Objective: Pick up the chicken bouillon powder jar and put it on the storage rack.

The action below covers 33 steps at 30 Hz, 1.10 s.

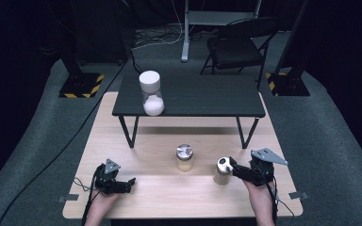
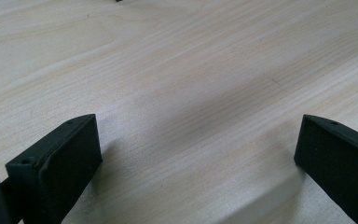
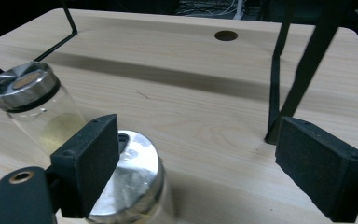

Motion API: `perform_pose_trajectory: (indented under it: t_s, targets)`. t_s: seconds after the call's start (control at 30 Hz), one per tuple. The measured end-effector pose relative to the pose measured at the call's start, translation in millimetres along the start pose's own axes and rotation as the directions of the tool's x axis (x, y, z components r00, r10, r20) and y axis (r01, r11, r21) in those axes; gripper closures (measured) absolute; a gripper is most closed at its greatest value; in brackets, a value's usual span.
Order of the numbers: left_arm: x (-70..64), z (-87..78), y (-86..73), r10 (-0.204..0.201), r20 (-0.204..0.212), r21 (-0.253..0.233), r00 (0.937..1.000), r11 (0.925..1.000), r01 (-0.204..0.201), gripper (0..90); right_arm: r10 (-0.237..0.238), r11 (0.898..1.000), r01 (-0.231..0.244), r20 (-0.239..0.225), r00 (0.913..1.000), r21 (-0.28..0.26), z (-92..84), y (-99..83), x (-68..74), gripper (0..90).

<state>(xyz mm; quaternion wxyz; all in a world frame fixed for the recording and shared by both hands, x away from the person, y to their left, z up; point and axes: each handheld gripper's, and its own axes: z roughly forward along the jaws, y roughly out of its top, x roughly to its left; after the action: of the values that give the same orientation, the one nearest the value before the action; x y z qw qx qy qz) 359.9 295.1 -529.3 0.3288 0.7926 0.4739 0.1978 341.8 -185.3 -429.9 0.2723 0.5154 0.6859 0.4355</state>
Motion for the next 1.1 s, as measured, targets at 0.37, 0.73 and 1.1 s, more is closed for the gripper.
perform_pose_trajectory:
  t_s: [0.37,0.73,1.1]
  targets:
    - [0.0,0.0,0.0,0.0,0.0,0.0,1.0,1.0,0.0,0.2,-0.028,1.0,0.028,-0.039,0.9988,-0.002,6.5,4.2,24.6,12.5]
    - [0.0,0.0,0.0,0.0,0.0,0.0,1.0,1.0,0.0,0.2,-0.042,0.999,0.042,-0.067,0.9969,0.001,12.9,4.6,40.7,12.0]
    - [0.0,0.0,0.0,0.0,0.0,0.0,1.0,1.0,0.0,0.2,-0.059,0.998,0.059,-0.08,0.995,0.0,19.9,2.3,58.3,10.7]
